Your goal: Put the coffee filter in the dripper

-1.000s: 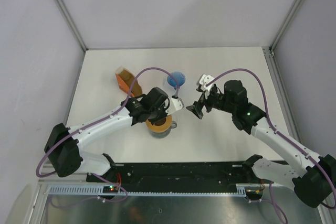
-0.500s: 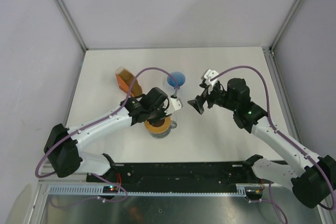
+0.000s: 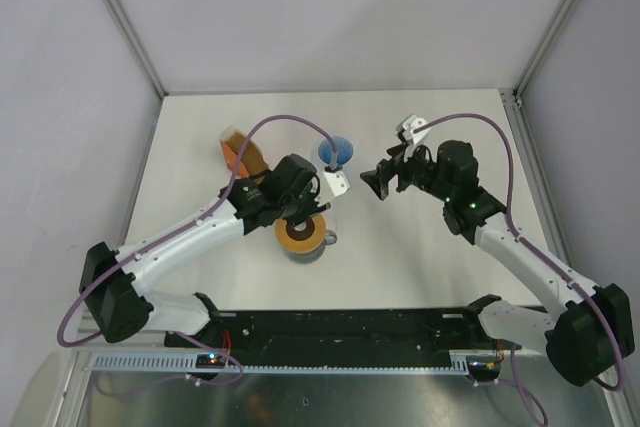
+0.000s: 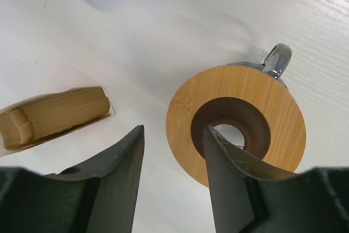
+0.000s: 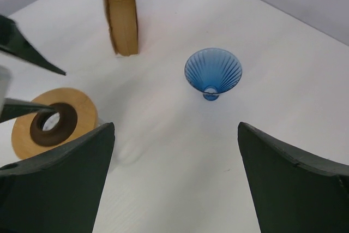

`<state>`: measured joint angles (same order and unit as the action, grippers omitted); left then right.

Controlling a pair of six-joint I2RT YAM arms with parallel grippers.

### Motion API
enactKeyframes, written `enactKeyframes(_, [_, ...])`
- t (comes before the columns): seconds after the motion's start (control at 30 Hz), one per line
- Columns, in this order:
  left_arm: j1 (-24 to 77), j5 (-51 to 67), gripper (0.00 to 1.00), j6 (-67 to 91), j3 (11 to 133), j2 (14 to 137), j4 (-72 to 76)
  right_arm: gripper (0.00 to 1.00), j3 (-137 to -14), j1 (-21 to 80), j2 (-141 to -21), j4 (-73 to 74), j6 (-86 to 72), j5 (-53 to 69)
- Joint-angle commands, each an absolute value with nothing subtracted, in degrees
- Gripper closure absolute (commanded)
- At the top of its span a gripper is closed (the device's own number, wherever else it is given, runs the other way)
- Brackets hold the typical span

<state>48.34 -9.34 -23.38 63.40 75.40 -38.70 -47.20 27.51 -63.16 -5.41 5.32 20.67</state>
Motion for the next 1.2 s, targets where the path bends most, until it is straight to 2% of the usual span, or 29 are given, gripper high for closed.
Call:
enactKeyframes(0.0, [45.9, -9.6, 0.45, -21.6, 66.8, 72.7, -38.5, 0.01, -47.3, 24.5, -65.1, -13.3, -3.5, 18.4])
enactKeyframes(0.2, [31.6, -2.3, 0.38, -16.8, 69.6, 73.7, -36.7, 0.01, -49.5, 21.2, -72.2, -21.3, -15.8, 18.5])
enactKeyframes(0.37, [23.1, 1.6, 0.38, -15.5, 68.6, 73.6, -33.7, 0.02, -59.7, 23.4, -81.9, -11.7, -15.9, 7.2])
enactKeyframes(0.5, [19.1, 3.7, 0.37, -15.4, 65.9, 72.1, -31.2, 0.1, -67.2, 25.3, -90.7, -4.7, -14.4, -1.9])
enactKeyframes(0.63, [17.1, 4.4, 0.37, -15.5, 63.6, 71.6, -29.9, 0.17, -72.8, 27.0, -98.4, -1.4, -14.1, -4.4])
enactKeyframes(0.87, [16.6, 4.2, 0.37, -15.9, 62.0, 71.5, -29.6, 0.16, -88.3, 30.4, -111.8, 11.7, -10.9, -8.3])
enactKeyframes(0.97, [16.6, 4.0, 0.37, -16.1, 61.7, 71.3, -29.5, 0.18, -94.9, 31.2, -117.7, 16.3, -10.2, -8.6])
enactKeyframes(1.17, [16.5, 4.0, 0.37, -16.1, 61.3, 70.9, -29.5, 0.25, -99.9, 31.7, -123.1, 18.2, -10.5, -8.7])
